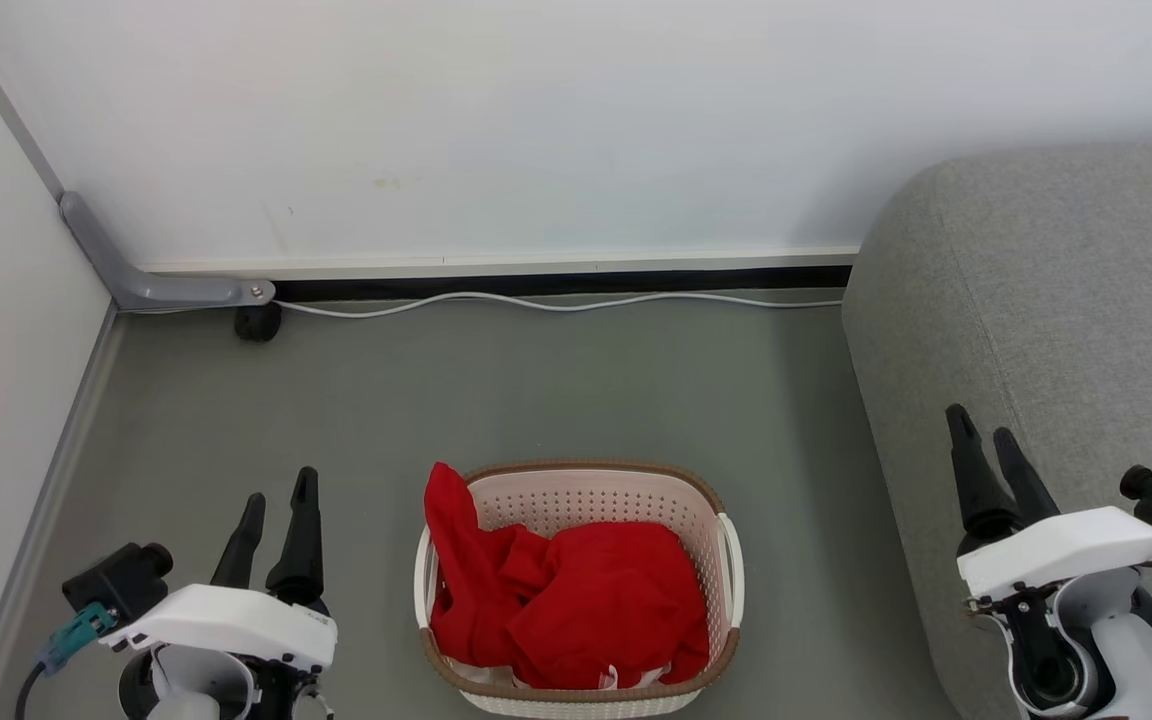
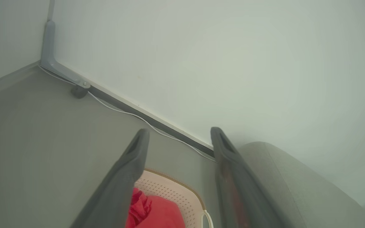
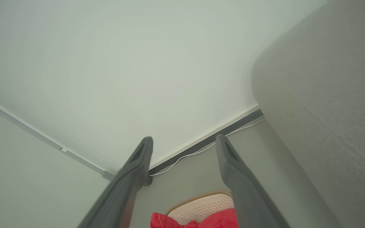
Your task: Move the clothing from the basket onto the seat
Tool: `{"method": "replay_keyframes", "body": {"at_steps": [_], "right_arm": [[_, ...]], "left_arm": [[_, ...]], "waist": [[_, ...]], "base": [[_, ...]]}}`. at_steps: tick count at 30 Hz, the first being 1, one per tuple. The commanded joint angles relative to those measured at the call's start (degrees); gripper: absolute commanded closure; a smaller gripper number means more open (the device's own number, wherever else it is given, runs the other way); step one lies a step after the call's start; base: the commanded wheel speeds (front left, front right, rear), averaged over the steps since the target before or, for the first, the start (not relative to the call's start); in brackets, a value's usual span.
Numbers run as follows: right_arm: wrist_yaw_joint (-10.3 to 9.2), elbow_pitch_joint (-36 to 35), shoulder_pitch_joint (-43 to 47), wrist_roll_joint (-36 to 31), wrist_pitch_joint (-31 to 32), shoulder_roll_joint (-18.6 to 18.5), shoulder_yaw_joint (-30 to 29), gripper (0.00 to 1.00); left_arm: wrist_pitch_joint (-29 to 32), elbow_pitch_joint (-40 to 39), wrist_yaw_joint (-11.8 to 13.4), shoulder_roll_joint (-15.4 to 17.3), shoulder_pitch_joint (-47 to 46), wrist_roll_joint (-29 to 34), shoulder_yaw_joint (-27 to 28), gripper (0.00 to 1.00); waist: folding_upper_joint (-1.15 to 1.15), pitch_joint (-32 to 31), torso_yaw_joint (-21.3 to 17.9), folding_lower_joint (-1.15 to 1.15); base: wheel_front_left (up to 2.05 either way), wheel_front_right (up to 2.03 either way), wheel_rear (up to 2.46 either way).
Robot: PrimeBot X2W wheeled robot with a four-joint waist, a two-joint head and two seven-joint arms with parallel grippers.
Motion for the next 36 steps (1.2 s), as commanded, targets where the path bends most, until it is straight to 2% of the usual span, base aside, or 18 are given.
{"method": "replay_keyframes", "body": {"at_steps": [1, 10, 21, 36], "right_arm": [[0.22, -1.12, -2.97, -1.81, -1.14, -0.95, 1.23, 0.00], [0.23, -0.16, -4.65, -7.27, -2.66, -1.51, 2.39, 0.00], [0.24, 1.27, -6.64, -15.15, -4.51, -1.99, 3.44, 0.00], [0.25, 2.51, -9.46, -23.93, -7.03, -2.48, 4.71, 0.00]], "left_arm": [[-0.77, -0.83, -0.26, 0.86, -3.86, 2.15, 1.49, 0.00], [-2.30, 1.21, -0.26, 0.69, -5.58, 10.52, 2.52, 0.00], [-4.18, 2.90, 1.07, 0.68, -7.22, 21.69, 2.90, 0.00], [-6.73, 2.73, 0.60, 0.56, -9.76, 31.17, 3.69, 0.00]], "waist": [[0.00, 0.04, 0.00, -0.01], [0.00, 0.38, -0.13, -0.01], [0.00, 0.64, -0.27, -0.01], [0.00, 1.49, -0.44, -0.01]], "base": [[0.00, 0.00, 0.00], [0.00, 0.00, 0.00], [0.00, 0.00, 0.00], [0.00, 0.00, 0.00]]}}
